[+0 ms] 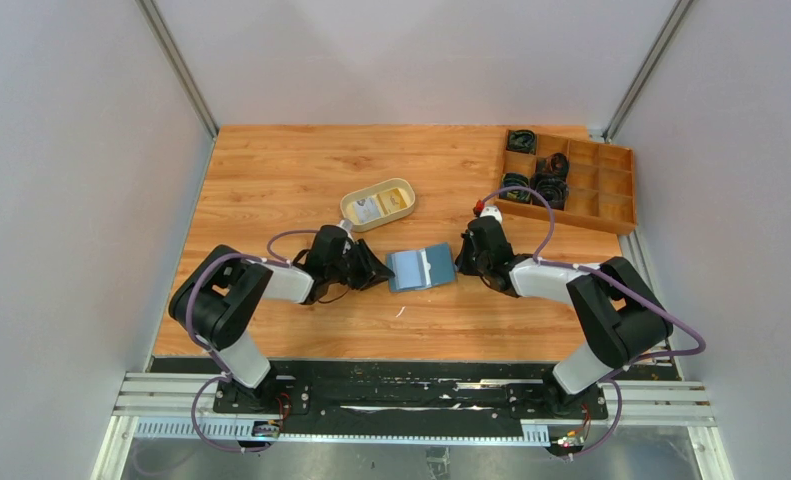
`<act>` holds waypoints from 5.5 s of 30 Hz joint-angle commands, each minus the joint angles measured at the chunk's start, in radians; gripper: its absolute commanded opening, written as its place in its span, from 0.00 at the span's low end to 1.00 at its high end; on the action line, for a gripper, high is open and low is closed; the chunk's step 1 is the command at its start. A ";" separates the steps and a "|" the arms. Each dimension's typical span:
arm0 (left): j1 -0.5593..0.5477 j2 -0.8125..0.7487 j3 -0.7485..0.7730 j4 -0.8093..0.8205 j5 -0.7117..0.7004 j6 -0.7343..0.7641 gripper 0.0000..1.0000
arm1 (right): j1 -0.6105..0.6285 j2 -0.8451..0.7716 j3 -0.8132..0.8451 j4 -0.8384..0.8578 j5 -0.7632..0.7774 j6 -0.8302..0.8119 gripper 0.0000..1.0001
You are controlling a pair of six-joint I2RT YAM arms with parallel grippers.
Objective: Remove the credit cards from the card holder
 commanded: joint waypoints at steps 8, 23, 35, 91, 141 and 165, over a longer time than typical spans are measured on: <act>0.002 -0.001 -0.073 0.199 0.003 -0.075 0.29 | -0.010 0.022 -0.052 -0.090 -0.028 0.001 0.02; -0.004 0.085 -0.118 0.407 0.037 -0.152 0.27 | -0.010 0.018 -0.055 -0.088 -0.031 0.003 0.02; -0.004 0.086 -0.144 0.424 0.011 -0.151 0.00 | -0.009 0.010 -0.055 -0.090 -0.035 0.002 0.02; -0.042 -0.055 -0.141 0.336 -0.136 -0.015 0.00 | 0.348 0.293 0.534 -0.501 0.223 -0.132 0.93; -0.042 -0.035 -0.130 0.267 -0.168 0.059 0.00 | 0.183 0.048 0.183 -0.021 -0.265 -0.032 1.00; -0.045 0.030 -0.147 0.242 -0.222 0.081 0.00 | 0.035 0.311 -0.083 0.629 -0.587 0.498 0.92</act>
